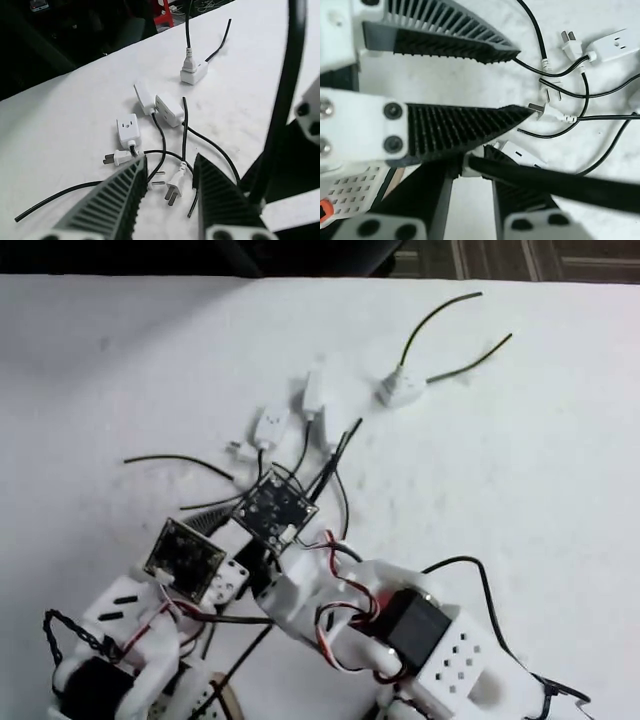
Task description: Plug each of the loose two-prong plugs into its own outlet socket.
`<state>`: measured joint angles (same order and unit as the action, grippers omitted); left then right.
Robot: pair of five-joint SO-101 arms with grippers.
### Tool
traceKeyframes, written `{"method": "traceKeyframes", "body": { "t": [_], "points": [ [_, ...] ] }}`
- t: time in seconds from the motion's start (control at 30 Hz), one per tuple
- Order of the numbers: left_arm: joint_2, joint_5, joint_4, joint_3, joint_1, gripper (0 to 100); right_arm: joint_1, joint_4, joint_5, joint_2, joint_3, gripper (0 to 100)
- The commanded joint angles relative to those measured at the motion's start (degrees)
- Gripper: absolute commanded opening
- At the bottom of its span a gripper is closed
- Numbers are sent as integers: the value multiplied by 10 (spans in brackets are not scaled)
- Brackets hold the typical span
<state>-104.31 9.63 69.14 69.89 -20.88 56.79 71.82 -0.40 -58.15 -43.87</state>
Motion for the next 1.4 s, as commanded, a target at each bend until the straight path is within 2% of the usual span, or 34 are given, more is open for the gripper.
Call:
{"method": "traceKeyframes", "body": {
  "t": [0.0, 0.17, 0.37, 0.53, 0.7, 0.87, 1.13, 1.37],
  "points": [
    [-2, 5, -3, -5, 42, 164, 3, -5, -1, -11, 14, 17],
    [0, 3, -13, -1, 76, 163, 6, 1, -4, -10, 36, 17],
    [0, 7, -13, 3, -4, 164, 7, -40, -5, -5, 0, 17],
    [0, 32, -12, 4, -14, 162, 3, -44, -1, -11, -13, 17],
    [0, 16, -14, 4, 71, 162, -4, -11, -1, -11, -11, 17],
    [0, 14, -11, 11, 138, 162, -70, 35, 0, -9, 40, 17],
    [0, 13, -60, 76, 195, 162, -149, 87, 31, 0, 108, 16],
    [0, -17, -67, 84, 224, 162, -211, 95, 27, 135, 110, 16]
  ]
}}
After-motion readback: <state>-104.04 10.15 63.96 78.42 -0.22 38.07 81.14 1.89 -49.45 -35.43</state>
